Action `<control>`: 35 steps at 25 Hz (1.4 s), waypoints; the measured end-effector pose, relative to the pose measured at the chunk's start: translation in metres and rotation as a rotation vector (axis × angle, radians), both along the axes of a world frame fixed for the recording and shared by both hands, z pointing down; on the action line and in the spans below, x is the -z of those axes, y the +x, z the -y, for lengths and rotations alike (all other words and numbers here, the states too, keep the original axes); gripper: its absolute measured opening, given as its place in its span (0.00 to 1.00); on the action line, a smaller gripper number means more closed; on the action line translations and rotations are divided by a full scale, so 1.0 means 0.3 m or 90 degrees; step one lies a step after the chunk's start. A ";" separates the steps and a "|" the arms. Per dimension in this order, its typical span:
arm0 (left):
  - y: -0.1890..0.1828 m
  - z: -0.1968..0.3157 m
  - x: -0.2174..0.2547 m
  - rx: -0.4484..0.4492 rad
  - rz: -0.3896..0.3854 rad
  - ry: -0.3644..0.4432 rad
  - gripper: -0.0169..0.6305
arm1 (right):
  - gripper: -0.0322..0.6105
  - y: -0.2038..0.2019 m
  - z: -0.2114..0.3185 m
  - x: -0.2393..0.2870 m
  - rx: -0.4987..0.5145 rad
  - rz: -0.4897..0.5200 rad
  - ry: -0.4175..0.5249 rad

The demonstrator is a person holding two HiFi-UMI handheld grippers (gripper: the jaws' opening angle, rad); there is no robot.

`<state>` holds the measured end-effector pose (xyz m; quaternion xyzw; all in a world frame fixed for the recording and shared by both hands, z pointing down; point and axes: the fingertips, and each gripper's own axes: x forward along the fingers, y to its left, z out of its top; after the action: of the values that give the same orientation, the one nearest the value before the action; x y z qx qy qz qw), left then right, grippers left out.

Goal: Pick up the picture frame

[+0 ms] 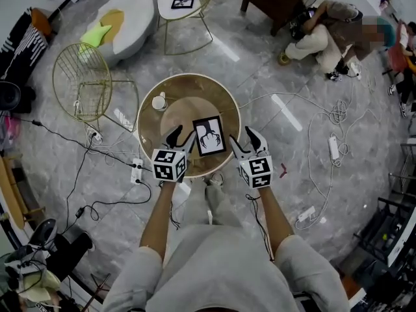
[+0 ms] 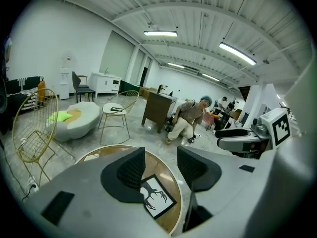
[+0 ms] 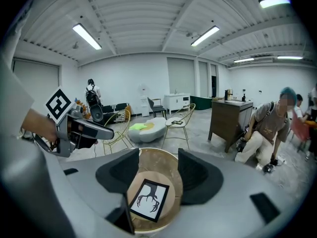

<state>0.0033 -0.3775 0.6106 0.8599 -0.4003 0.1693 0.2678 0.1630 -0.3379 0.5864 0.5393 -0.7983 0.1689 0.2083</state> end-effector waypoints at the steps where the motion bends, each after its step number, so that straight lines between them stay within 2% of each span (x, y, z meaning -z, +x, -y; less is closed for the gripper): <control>1: -0.004 -0.004 -0.021 0.000 0.001 -0.007 0.34 | 0.42 -0.006 -0.003 -0.020 0.001 0.000 -0.008; 35: -0.007 -0.066 -0.657 0.027 0.016 -0.173 0.34 | 0.40 -0.048 -0.010 -0.658 0.034 -0.001 -0.172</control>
<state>0.0011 -0.3577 0.8077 0.8047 -0.3953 0.2270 0.3804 0.1486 -0.3347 0.7838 0.4853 -0.7821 0.2688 0.2840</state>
